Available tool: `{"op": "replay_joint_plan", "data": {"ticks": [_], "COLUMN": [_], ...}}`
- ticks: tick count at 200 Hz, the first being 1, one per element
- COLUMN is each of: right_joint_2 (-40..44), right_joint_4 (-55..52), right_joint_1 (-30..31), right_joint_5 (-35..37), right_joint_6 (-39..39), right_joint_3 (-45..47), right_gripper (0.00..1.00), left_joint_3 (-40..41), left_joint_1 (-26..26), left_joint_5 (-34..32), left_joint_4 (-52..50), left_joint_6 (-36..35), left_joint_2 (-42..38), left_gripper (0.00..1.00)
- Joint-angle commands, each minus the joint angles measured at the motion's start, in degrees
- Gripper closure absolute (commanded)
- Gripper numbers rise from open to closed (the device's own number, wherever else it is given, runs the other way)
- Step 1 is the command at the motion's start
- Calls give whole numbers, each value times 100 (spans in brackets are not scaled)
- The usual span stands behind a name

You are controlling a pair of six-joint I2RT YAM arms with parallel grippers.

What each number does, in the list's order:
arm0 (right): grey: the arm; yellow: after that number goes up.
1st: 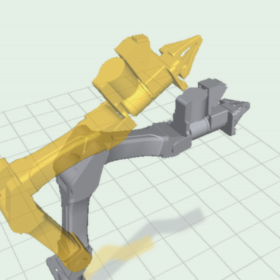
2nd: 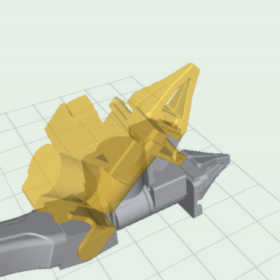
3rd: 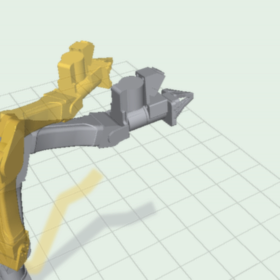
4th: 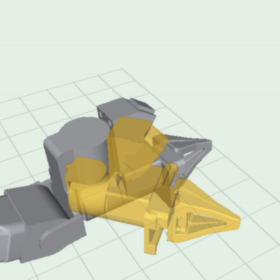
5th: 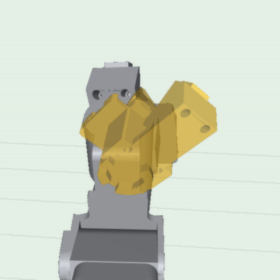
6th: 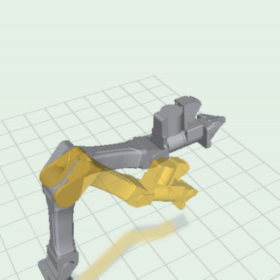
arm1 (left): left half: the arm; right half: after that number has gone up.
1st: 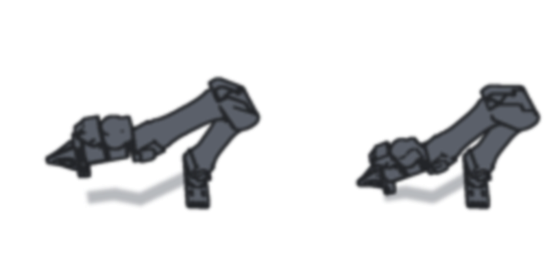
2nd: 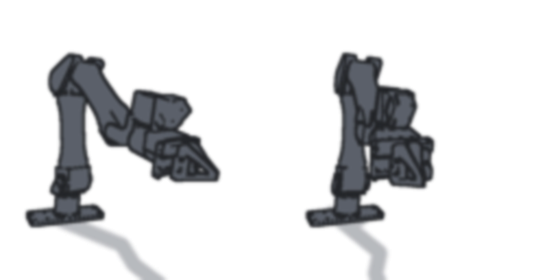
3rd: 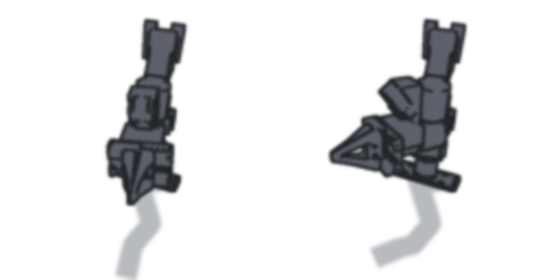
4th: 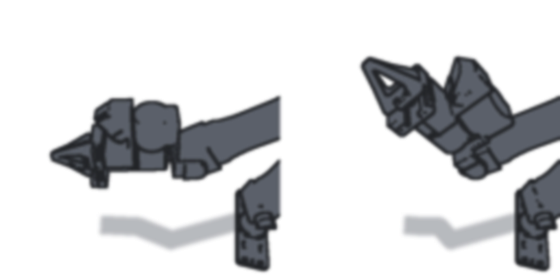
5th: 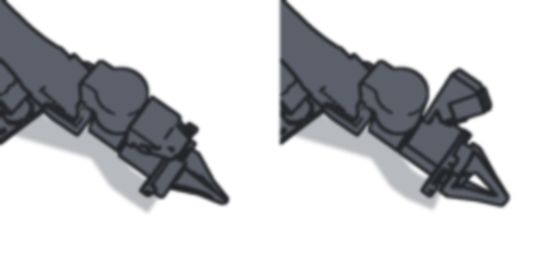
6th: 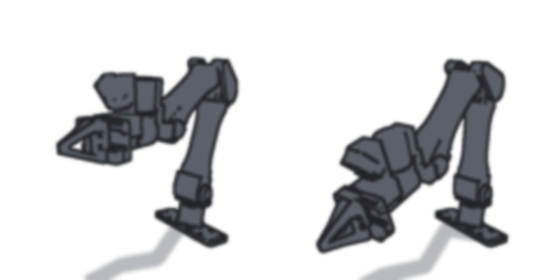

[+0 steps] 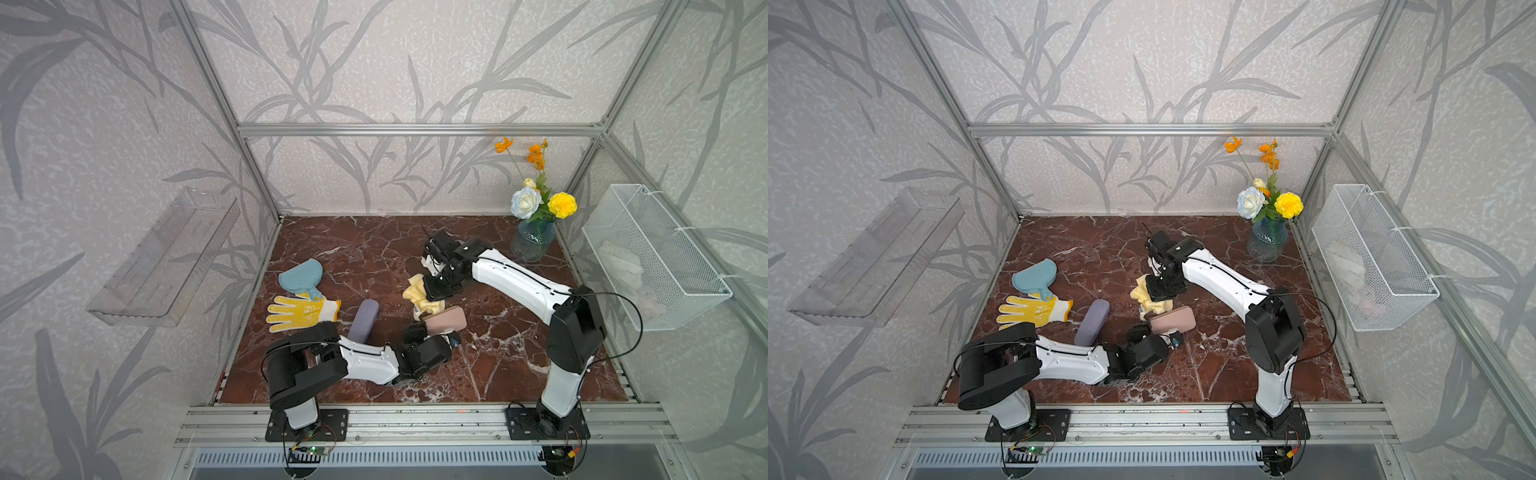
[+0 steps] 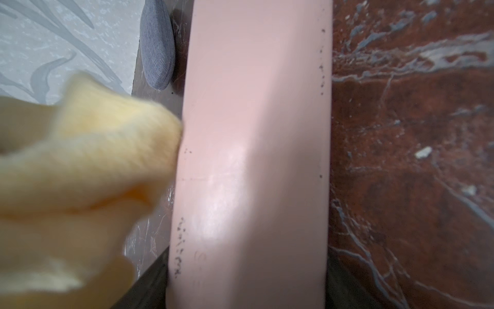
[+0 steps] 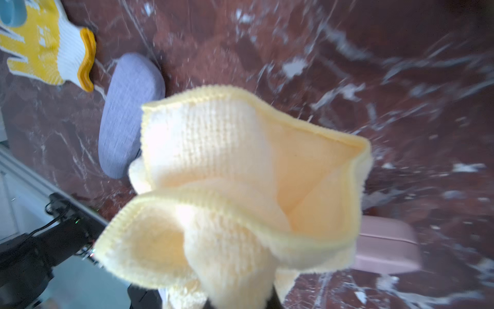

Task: Wipe the eyeglass case
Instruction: Wipe the dirt from the eyeglass case.

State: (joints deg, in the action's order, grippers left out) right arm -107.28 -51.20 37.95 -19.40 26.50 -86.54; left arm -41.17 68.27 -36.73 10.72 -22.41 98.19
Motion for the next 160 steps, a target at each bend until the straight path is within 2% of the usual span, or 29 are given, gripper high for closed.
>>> {"op": "replay_joint_plan", "data": {"ticks": [1,20,47,62,88,109,123,160], "right_joint_2": [-158,-145,-38,114,342,-113,-397,141], "right_joint_4": [387,203,-438,-608,-288,-448,-623,-276], "right_joint_1": [-493,-1233,-1872,-1907,-1728,-1308,-1069,-860], "right_joint_5": [-890,-461,1628,2294,2108,2119,1885,1203], "right_joint_6": [289,-2,-638,-792,-967,-1298,-1391,-1004], "right_joint_3": [747,1316,1407,1212,1000,601,472,1497], "right_gripper": [100,100,100,100,100,100,100,100], "left_joint_3": [10,59,66,48,30,0,-45,-347], "left_joint_1": [28,32,30,33,23,20,2,-243], "left_joint_5": [-236,-270,-158,-27,288,433,502,1016], "left_joint_4": [75,163,167,125,64,23,-30,-833], "left_joint_6": [36,20,26,53,114,158,214,1018], "left_joint_2": [83,79,115,151,193,235,275,160], "left_gripper": [93,93,94,94,95,95,95,96]}}
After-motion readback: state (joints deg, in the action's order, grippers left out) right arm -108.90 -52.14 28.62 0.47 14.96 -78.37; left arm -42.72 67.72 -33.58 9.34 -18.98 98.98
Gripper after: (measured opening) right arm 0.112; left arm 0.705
